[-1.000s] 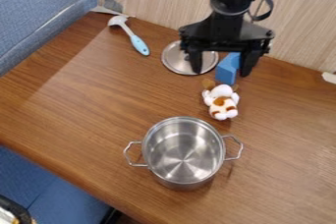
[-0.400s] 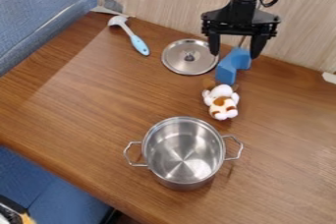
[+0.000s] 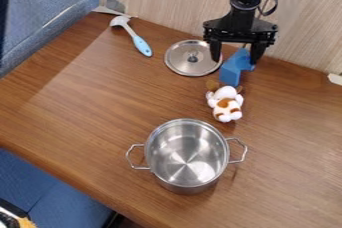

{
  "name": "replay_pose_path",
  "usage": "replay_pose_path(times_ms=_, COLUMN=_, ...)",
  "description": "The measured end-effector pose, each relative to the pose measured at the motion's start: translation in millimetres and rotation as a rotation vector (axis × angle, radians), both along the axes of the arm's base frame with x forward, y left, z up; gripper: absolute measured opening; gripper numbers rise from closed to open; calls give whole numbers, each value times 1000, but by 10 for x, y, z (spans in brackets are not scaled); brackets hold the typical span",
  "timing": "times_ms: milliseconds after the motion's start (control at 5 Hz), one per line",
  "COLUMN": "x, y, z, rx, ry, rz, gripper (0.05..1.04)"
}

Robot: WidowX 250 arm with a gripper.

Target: Moved the blue arc to the left side of the silver pot

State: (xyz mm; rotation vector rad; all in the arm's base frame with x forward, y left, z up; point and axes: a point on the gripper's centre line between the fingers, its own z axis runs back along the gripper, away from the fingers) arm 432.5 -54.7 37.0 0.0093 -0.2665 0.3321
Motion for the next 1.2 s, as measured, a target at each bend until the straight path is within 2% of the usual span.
replay_pose_path(times_ms=200, x=19, y=-20, z=-77, rx=-26, ry=-4, rz=-8, gripper=950)
replay_pose_path(times_ms=600, x=15, y=-6, z=-100, rx=-14, ry=-13, rz=5, gripper=368)
replay_pose_path(times_ms=800, x=1, y=-3, z=-112, rx=-9, ry=-8, rz=8, gripper=317)
replay_pose_path(times_ms=1000, x=-31, y=-2, z=-120, rx=-4, ry=13, rz=6, gripper=317)
replay_pose_path(times_ms=1200, x=-50, y=1, z=-24, rx=-10, ry=13, rz=15, gripper=317)
